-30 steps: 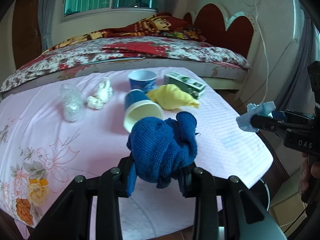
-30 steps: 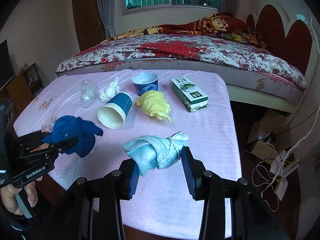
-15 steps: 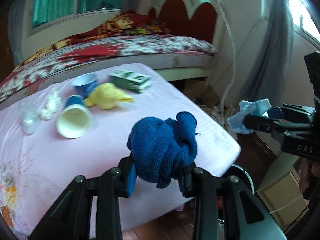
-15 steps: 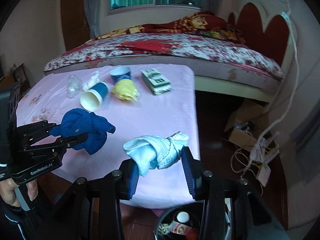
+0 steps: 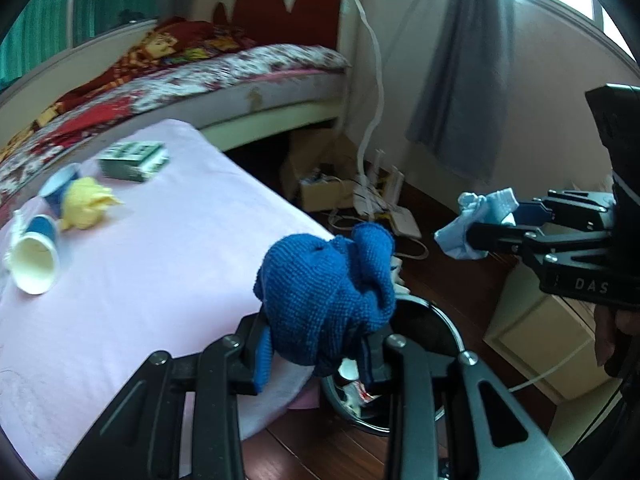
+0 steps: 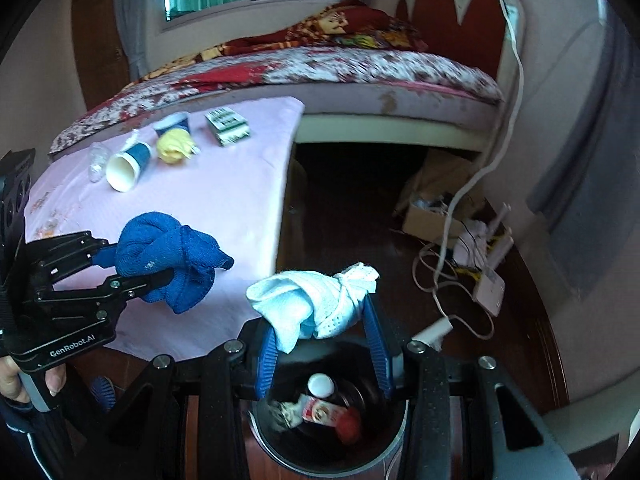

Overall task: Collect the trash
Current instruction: 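Carry the socks and light-blue cloth over the black bin and open both tools, then move both tools back over the bed toward the plastic bag and blue cup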

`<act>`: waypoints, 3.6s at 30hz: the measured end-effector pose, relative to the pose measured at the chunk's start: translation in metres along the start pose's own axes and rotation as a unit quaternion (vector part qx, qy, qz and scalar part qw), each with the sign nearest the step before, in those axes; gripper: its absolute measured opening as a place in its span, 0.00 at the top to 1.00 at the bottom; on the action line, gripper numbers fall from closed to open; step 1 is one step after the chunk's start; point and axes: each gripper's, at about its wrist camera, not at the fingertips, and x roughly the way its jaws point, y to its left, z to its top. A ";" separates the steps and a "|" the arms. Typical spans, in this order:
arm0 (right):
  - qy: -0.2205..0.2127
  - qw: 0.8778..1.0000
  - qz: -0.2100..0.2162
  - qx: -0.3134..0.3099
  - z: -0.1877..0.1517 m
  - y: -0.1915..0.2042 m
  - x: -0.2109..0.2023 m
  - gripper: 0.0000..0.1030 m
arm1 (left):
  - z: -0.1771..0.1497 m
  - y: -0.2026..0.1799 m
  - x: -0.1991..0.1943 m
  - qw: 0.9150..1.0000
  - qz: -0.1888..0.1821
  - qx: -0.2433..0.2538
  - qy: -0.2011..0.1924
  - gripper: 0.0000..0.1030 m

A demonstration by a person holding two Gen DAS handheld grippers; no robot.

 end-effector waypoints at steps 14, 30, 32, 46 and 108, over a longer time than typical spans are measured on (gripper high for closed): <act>0.062 0.998 -0.001 0.005 -0.079 -0.035 0.018 0.59 | -0.032 -0.060 0.049 0.994 -0.052 0.047 0.080 0.66; 0.127 0.991 0.032 -0.015 -0.131 -0.040 0.080 0.58 | -0.059 -0.071 0.113 0.985 -0.044 0.052 0.157 0.66; 0.133 0.990 0.037 -0.021 -0.133 -0.039 0.088 0.58 | -0.063 -0.073 0.115 0.984 -0.048 0.053 0.162 0.65; 0.167 0.985 -0.016 -0.036 -0.135 -0.050 0.118 0.01 | -0.073 -0.046 0.122 0.987 0.000 -0.005 0.161 0.11; -0.042 0.987 0.075 -0.134 0.085 0.179 0.051 0.00 | -0.059 0.177 -0.090 0.964 0.205 -0.171 -0.022 0.05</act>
